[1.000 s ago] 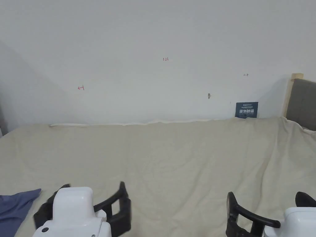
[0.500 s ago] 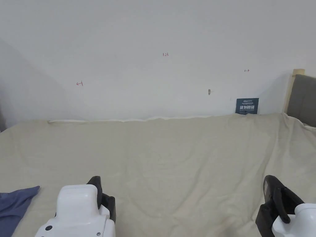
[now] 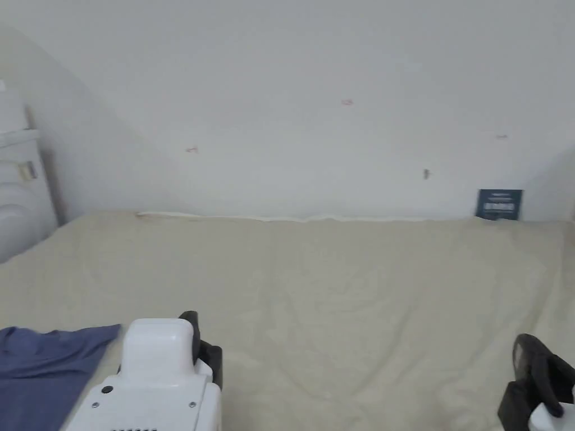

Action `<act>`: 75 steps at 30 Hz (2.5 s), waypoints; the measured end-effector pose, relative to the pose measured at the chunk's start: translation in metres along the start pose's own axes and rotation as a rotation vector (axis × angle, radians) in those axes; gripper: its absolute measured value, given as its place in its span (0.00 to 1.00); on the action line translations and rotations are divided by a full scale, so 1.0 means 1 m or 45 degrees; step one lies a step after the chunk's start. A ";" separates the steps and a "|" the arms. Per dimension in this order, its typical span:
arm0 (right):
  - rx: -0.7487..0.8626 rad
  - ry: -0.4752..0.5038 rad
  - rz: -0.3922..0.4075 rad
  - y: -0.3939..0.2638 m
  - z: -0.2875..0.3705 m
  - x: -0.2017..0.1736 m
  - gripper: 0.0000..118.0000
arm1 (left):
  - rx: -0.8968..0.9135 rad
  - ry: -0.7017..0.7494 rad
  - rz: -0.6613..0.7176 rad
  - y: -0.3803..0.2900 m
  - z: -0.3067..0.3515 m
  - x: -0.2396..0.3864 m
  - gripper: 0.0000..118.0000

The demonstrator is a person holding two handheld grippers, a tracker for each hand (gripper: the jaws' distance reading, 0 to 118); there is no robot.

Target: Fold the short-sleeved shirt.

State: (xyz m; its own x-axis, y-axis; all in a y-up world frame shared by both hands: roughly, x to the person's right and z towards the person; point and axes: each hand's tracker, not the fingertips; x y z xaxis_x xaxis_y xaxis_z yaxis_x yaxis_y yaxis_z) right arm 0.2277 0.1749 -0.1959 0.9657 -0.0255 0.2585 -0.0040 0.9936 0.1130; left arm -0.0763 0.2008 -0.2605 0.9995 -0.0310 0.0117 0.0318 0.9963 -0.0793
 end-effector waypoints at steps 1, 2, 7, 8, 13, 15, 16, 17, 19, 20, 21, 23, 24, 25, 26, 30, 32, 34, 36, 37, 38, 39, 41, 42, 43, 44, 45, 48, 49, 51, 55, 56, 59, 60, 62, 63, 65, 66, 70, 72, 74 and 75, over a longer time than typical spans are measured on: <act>0.002 0.036 -0.014 0.002 -0.004 -0.010 0.00 | 0.003 0.066 -0.022 0.003 0.005 -0.013 0.00; -0.007 0.085 -0.028 0.003 -0.009 -0.023 0.00 | 0.008 0.130 -0.033 0.008 0.011 -0.027 0.00; -0.031 0.352 -0.047 0.007 -0.023 -0.108 0.00 | -0.023 0.402 0.033 0.020 0.055 -0.110 0.00; -0.029 0.422 -0.049 0.009 -0.025 -0.127 0.00 | -0.025 0.471 0.041 0.019 0.066 -0.127 0.00; -0.047 0.636 -0.087 0.009 -0.019 -0.183 0.00 | -0.052 0.698 0.091 0.007 0.104 -0.181 0.00; -0.047 0.656 -0.058 0.005 -0.015 -0.194 0.00 | -0.093 0.680 0.141 0.003 0.105 -0.193 0.00; -0.051 0.665 -0.050 0.004 -0.018 -0.196 0.00 | -0.103 0.679 0.140 0.002 0.103 -0.197 0.00; -0.058 0.678 -0.041 0.002 -0.017 -0.198 0.00 | -0.120 0.681 0.130 0.001 0.099 -0.199 0.00; -0.097 0.733 -0.028 0.000 -0.019 -0.198 0.00 | -0.192 0.627 0.209 0.003 0.082 -0.212 0.00; -0.108 0.755 -0.016 -0.001 -0.021 -0.196 0.00 | -0.255 0.582 0.273 0.006 0.067 -0.224 0.00; -0.110 0.768 0.007 -0.003 -0.023 -0.195 0.00 | -0.326 0.521 0.329 0.007 0.047 -0.238 0.00; -0.129 0.785 0.073 -0.006 -0.027 -0.191 0.00 | -0.451 0.395 0.447 0.005 0.002 -0.270 0.00; -0.142 0.777 0.092 -0.007 -0.030 -0.190 0.00 | -0.512 0.339 0.486 0.001 -0.022 -0.285 0.00; -0.174 0.761 0.106 -0.008 -0.034 -0.187 0.00 | -0.611 0.330 0.488 -0.005 -0.054 -0.302 0.00; -0.219 0.740 0.099 -0.010 -0.038 -0.183 0.00 | -0.702 0.348 0.412 -0.012 -0.084 -0.313 0.00; -0.320 0.685 0.100 -0.021 -0.058 -0.169 0.00 | -1.024 0.239 0.193 -0.050 -0.181 -0.342 0.01; -0.354 0.619 0.167 -0.027 -0.069 -0.165 0.00 | -1.134 0.239 0.282 -0.072 -0.218 -0.356 0.54; -0.387 0.572 0.198 -0.030 -0.078 -0.162 0.00 | -1.233 0.268 0.364 -0.096 -0.246 -0.367 1.00; -0.412 0.557 0.193 -0.034 -0.087 -0.161 0.00 | -1.245 0.258 0.389 -0.108 -0.271 -0.377 1.00; -0.425 0.545 0.190 -0.035 -0.091 -0.161 0.00 | -1.300 0.278 0.389 -0.115 -0.284 -0.382 1.00; -0.432 0.538 0.189 -0.036 -0.094 -0.162 0.00 | -1.340 0.294 0.359 -0.128 -0.286 -0.383 1.00; -0.438 0.536 0.189 -0.037 -0.096 -0.163 0.00 | -1.375 0.294 0.344 -0.134 -0.293 -0.385 1.00; -0.459 0.535 0.185 -0.041 -0.100 -0.166 0.00 | -1.461 0.293 0.324 -0.151 -0.303 -0.388 1.00; -0.471 0.539 0.180 -0.042 -0.103 -0.167 0.00 | -1.487 0.277 0.343 -0.158 -0.304 -0.389 1.00; -0.490 0.543 0.164 -0.045 -0.105 -0.170 0.00 | -1.521 0.260 0.376 -0.167 -0.307 -0.391 1.00; -0.507 0.548 0.150 -0.047 -0.106 -0.171 0.00 | -1.487 0.273 0.362 -0.169 -0.306 -0.391 1.00; -0.522 0.550 0.138 -0.049 -0.107 -0.173 0.00 | -1.464 0.278 0.366 -0.168 -0.304 -0.389 1.00; -0.569 0.563 0.110 -0.055 -0.109 -0.179 0.00 | -1.483 0.289 0.363 -0.166 -0.303 -0.385 1.00; -0.578 0.568 0.111 -0.057 -0.109 -0.181 0.00 | -1.483 0.293 0.354 -0.164 -0.300 -0.383 1.00; -0.588 0.575 0.123 -0.059 -0.108 -0.183 0.00 | -1.479 0.319 0.314 -0.157 -0.298 -0.377 0.95; -0.577 0.618 0.168 -0.057 -0.100 -0.183 0.00 | -1.389 0.295 0.242 -0.148 -0.292 -0.363 0.52; -0.568 0.626 0.180 -0.056 -0.098 -0.183 0.00 | -1.373 0.285 0.213 -0.145 -0.289 -0.359 0.42; -0.544 0.636 0.202 -0.051 -0.095 -0.179 0.00 | -1.371 0.307 0.170 -0.142 -0.284 -0.356 0.10; -0.542 0.637 0.199 -0.050 -0.094 -0.176 0.00 | -1.385 0.336 0.140 -0.143 -0.282 -0.359 0.02; -0.544 0.633 0.176 -0.047 -0.094 -0.171 0.00 | -1.348 0.298 0.292 -0.139 -0.277 -0.368 0.02; -0.549 0.629 0.160 -0.046 -0.094 -0.168 0.00 | -1.333 0.313 0.352 -0.137 -0.275 -0.373 0.02; -0.560 0.611 0.139 -0.043 -0.094 -0.160 0.00 | -1.297 0.316 0.472 -0.128 -0.269 -0.383 0.02; -0.561 0.601 0.136 -0.041 -0.094 -0.157 0.00 | -1.273 0.311 0.495 -0.120 -0.265 -0.385 0.02; -0.536 0.545 0.114 -0.033 -0.092 -0.139 0.00 | -1.221 0.288 0.445 -0.081 -0.248 -0.398 0.02; -0.537 0.523 0.085 -0.029 -0.091 -0.131 0.00 | -1.117 0.280 0.521 -0.054 -0.233 -0.406 0.02; -0.544 0.508 0.060 -0.026 -0.089 -0.121 0.00 | -0.955 0.234 0.683 -0.018 -0.214 -0.414 0.02; -0.543 0.500 0.052 -0.024 -0.088 -0.117 0.00 | -0.908 0.173 0.706 0.001 -0.207 -0.413 0.02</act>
State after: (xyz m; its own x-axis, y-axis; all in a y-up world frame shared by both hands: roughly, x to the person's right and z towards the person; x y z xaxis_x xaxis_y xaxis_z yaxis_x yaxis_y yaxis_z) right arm 0.1375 0.1637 -0.3132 0.9913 -0.0240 -0.1296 -0.0171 0.9516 -0.3070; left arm -0.4872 0.1985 -0.4719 0.8643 0.3834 -0.3256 -0.5002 0.5876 -0.6361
